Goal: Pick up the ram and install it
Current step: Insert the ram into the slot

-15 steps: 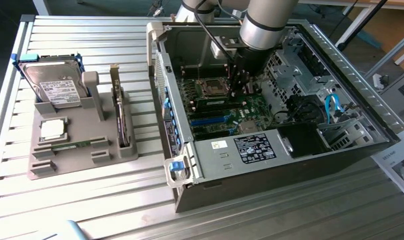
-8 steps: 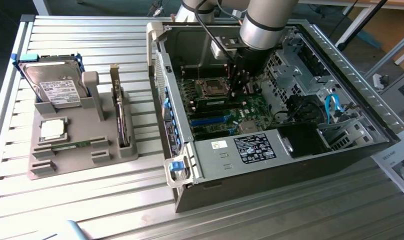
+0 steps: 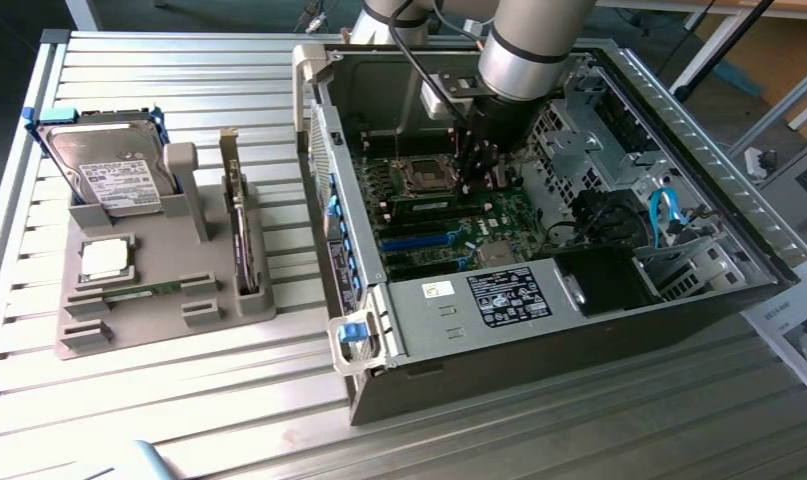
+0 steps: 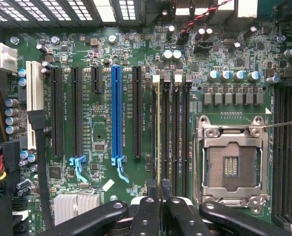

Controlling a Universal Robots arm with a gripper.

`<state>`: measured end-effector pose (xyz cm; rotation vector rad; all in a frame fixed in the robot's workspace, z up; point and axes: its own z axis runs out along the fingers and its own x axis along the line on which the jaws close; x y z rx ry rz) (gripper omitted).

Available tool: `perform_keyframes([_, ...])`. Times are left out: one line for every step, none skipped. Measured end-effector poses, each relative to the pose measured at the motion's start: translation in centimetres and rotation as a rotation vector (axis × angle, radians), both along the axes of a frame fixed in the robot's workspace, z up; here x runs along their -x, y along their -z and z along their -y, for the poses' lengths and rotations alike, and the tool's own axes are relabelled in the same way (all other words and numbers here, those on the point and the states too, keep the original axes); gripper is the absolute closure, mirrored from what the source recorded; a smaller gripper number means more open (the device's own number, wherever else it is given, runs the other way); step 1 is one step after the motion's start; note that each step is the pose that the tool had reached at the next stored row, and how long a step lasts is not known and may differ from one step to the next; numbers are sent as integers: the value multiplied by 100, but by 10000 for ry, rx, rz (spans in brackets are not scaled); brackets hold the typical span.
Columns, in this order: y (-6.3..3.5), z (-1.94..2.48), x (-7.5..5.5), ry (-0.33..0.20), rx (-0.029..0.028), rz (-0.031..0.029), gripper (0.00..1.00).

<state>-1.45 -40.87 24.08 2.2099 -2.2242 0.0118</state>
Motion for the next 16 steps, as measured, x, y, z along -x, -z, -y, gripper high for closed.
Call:
perform_keyframes([4, 0, 0, 0, 0, 0, 88])
perform_keyframes([7, 0, 0, 0, 0, 0, 88])
perform_keyframes([9, 0, 0, 0, -1, 1, 88])
perform_keyframes([12, 0, 0, 0, -1, 1, 88])
perform_keyframes([15, 0, 0, 0, -1, 0, 88])
perform_keyframes([18, 0, 0, 0, 0, 0, 88])
perform_keyframes([19, 0, 0, 0, 0, 0, 88])
perform_keyframes([20, 0, 0, 0, 0, 0, 88])
perform_keyframes([21, 0, 0, 0, 0, 0, 88])
perform_keyframes([21, 0, 0, 0, 0, 0, 88])
perform_keyframes([21, 0, 0, 0, 0, 0, 88])
perform_keyframes([23, 0, 0, 0, -1, 1, 88])
perform_keyframes([26, 0, 0, 0, -2, 1, 88])
perform_keyframes([27, 0, 0, 0, -1, 0, 88])
perform_keyframes([31, 0, 0, 0, -1, 0, 88])
perform_keyframes([31, 0, 0, 0, 0, 0, 88])
